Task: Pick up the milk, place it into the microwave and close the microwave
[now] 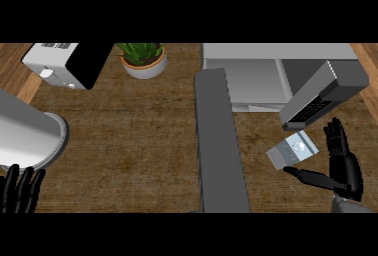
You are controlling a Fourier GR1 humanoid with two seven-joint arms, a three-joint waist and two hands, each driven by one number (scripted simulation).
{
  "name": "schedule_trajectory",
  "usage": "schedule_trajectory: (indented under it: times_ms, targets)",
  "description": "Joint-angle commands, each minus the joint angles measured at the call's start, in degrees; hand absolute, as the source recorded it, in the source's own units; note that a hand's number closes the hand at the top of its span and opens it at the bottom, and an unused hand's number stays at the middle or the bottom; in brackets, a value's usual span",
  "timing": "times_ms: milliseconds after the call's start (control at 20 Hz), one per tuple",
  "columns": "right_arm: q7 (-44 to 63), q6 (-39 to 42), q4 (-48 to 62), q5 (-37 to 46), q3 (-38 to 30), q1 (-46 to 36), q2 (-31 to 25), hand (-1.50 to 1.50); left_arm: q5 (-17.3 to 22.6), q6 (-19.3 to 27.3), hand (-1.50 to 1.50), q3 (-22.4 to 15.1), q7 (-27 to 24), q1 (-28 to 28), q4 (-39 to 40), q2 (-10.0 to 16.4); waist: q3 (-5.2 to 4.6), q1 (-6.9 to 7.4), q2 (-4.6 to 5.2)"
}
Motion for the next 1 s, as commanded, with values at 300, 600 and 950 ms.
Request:
schedule_trajectory:
  times_ms: [300, 600, 950]
  targets:
    - [-8.9, 3.5, 16.6, 0.4, -0.3, -4.8, -0.8, -1.5, -1.0, -0.6, -1.5, -0.3, -1.1, 0.2, 1.1, -0.5, 0.01, 0.03, 0.01]
    - [-13.2, 9.4, 27.5, -1.4, -1.8, -9.6, -2.4, -1.5, -2.0, 4.4, -1.5, -3.3, 4.9, -4.2, -1.6, -0.5, 0.04, -0.02, 0.11]
    - [-19.0, 7.9, 34.2, -2.2, -3.3, -13.2, -2.6, -1.5, 0.3, -1.8, -1.5, 1.3, -4.5, 1.4, 3.3, -0.1, 0.01, 0.11, 0.02]
